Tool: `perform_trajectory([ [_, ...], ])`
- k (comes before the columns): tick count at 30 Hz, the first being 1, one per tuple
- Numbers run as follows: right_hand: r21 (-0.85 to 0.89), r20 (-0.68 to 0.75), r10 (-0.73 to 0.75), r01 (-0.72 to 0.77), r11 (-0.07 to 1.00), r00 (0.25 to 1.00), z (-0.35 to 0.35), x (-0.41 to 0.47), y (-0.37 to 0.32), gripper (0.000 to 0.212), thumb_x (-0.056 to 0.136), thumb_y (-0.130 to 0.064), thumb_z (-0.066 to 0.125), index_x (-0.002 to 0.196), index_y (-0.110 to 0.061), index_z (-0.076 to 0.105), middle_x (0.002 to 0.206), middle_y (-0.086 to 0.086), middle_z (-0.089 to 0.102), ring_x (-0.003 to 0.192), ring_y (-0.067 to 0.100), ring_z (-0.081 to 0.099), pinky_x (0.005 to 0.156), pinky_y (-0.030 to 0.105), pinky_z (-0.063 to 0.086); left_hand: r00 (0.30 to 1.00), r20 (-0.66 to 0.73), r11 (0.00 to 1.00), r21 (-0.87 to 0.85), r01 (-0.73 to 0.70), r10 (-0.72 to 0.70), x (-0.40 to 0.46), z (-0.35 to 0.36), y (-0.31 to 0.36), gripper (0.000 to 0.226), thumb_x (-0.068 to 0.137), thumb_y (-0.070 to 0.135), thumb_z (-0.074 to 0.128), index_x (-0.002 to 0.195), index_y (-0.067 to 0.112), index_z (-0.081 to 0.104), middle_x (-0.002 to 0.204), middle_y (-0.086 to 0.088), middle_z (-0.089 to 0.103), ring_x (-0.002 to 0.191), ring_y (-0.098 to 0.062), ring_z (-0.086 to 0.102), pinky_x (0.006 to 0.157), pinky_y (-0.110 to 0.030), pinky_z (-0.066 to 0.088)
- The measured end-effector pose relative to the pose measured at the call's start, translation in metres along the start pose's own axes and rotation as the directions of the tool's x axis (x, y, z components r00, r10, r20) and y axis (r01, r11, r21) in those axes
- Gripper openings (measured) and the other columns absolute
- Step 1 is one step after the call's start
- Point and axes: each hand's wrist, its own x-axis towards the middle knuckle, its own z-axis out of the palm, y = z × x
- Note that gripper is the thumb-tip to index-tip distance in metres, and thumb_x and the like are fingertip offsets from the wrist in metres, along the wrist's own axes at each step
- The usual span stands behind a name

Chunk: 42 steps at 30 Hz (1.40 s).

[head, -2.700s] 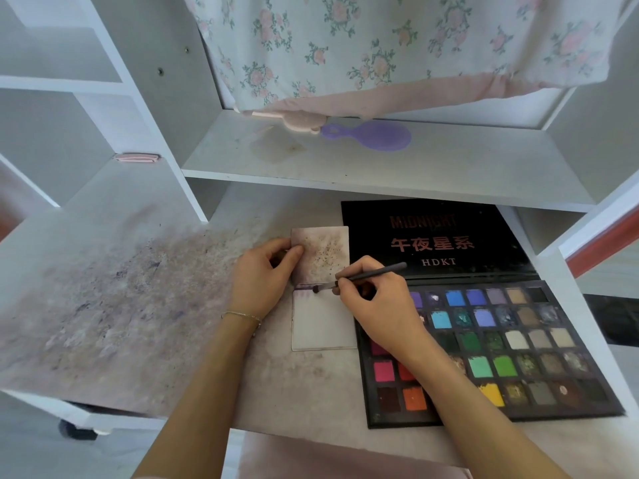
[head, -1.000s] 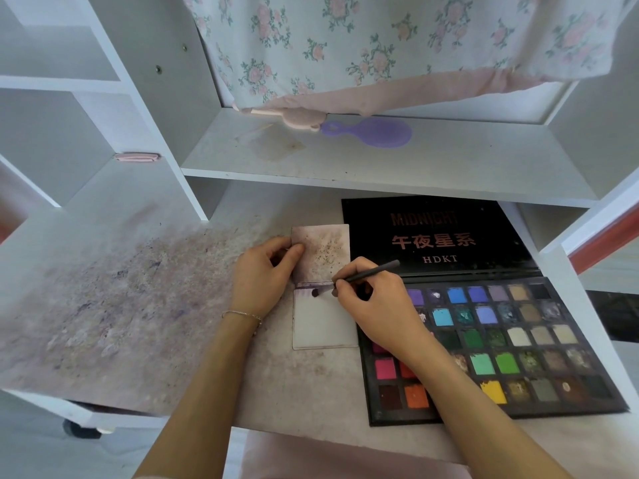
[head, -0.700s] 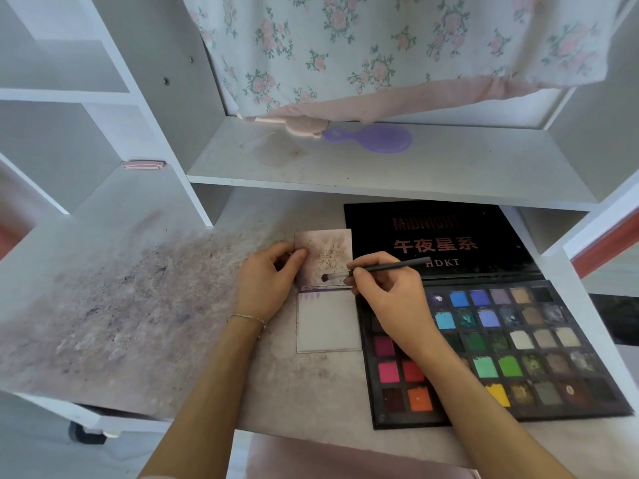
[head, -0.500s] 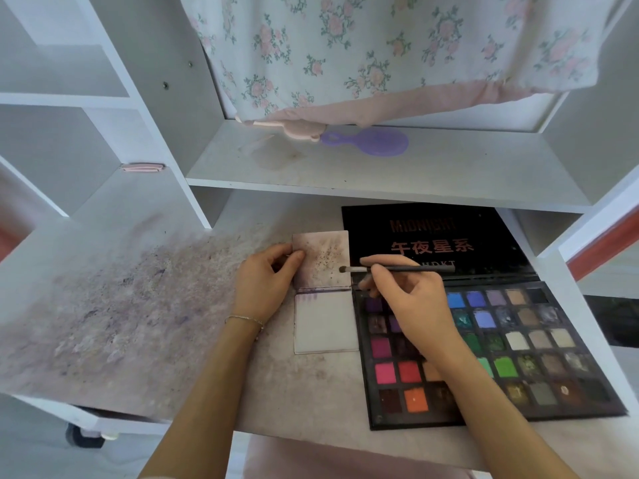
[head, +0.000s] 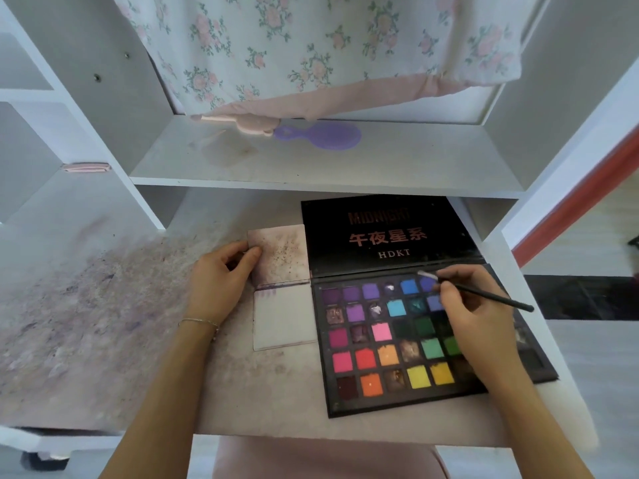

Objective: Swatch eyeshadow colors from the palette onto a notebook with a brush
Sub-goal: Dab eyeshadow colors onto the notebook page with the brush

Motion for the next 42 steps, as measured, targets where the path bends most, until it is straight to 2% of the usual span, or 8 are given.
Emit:
perform_trajectory([
  [6,-0.092,0.019,-0.024,0.026,0.995,1.000,-0.003,-0.001,0.008,0.029,0.087,-0.006,0.052,0.082,-0.034,0.051,0.089,-0.009,0.061,0.086,-0.009,0.058,0.057,0.009,0.050,1.000,-0.022,0.999,0.030,-0.018,0.019,-0.002,0.001,0.004,0.014,0.086,0.018,0.060,0.087,0.008,0.069,0.079,-0.004,0.067,0.079,-0.024,0.062,0.075,-0.034,0.049],
  [14,-0.168,0.058,-0.016,0.025,0.985,0.998,0.001,-0.001,0.007,0.029,0.085,-0.003,0.055,0.081,-0.031,0.053,0.086,-0.004,0.062,0.085,0.004,0.059,0.062,0.020,0.049,1.000,-0.024,0.999,0.033,-0.015,0.016,-0.001,0.001,0.003,0.015,0.086,0.018,0.060,0.096,0.012,0.070,0.084,0.006,0.066,0.078,-0.011,0.060,0.073,-0.021,0.046],
  [26,-0.171,0.021,-0.001,0.004,0.985,1.000,0.001,-0.002,0.002,0.033,0.085,-0.001,0.055,0.076,-0.033,0.051,0.080,-0.007,0.060,0.078,0.002,0.060,0.056,0.014,0.049,1.000,-0.013,0.998,0.051,-0.027,0.027,-0.002,0.000,0.003,0.018,0.087,0.020,0.059,0.086,0.004,0.069,0.080,-0.013,0.068,0.081,-0.032,0.062,0.077,-0.044,0.052],
  [28,-0.152,0.022,0.002,0.002,0.988,1.000,0.001,-0.002,0.001,0.032,0.085,-0.001,0.054,0.077,-0.032,0.051,0.083,-0.002,0.061,0.083,0.009,0.060,0.060,0.023,0.051,1.000,-0.012,0.998,0.049,-0.026,0.027,-0.002,0.000,0.003,0.019,0.087,0.020,0.059,0.086,0.003,0.068,0.081,-0.016,0.068,0.081,-0.033,0.062,0.077,-0.044,0.051],
  [30,-0.137,0.047,-0.008,0.015,0.991,0.999,0.005,-0.002,-0.003,0.032,0.086,-0.001,0.053,0.077,-0.032,0.050,0.084,-0.001,0.060,0.084,0.010,0.060,0.061,0.027,0.053,1.000,-0.009,0.999,0.044,-0.020,0.021,-0.002,0.000,0.003,0.018,0.087,0.020,0.059,0.086,0.004,0.069,0.080,-0.013,0.068,0.081,-0.032,0.063,0.077,-0.043,0.051],
  [34,-0.066,0.112,-0.044,0.052,0.996,0.993,0.021,0.000,-0.016,0.032,0.085,0.000,0.053,0.077,-0.031,0.052,0.076,-0.010,0.058,0.076,-0.001,0.059,0.058,0.013,0.050,1.000,-0.003,1.000,0.026,-0.005,0.005,-0.002,0.001,0.003,0.014,0.087,0.020,0.060,0.091,0.011,0.070,0.081,0.000,0.067,0.078,-0.021,0.062,0.078,-0.035,0.051],
  [38,0.015,0.205,-0.059,0.057,0.998,0.977,0.045,0.002,-0.026,0.025,0.086,-0.003,0.051,0.079,-0.026,0.056,0.070,0.000,0.060,0.069,0.021,0.056,0.056,0.029,0.046,1.000,0.003,1.000,0.020,0.000,0.000,-0.001,0.001,0.001,0.014,0.087,0.021,0.060,0.093,0.014,0.070,0.086,0.000,0.069,0.081,-0.018,0.063,0.077,-0.032,0.050],
  [42,0.027,0.298,-0.048,0.042,0.999,0.953,0.072,0.006,-0.030,0.020,0.087,-0.008,0.053,0.079,-0.026,0.057,0.073,0.004,0.064,0.071,0.023,0.059,0.063,0.032,0.049,1.000,0.007,1.000,0.017,0.010,-0.010,-0.001,0.001,0.000,0.014,0.087,0.023,0.060,0.094,0.017,0.070,0.084,0.004,0.068,0.081,-0.016,0.063,0.076,-0.031,0.051],
])
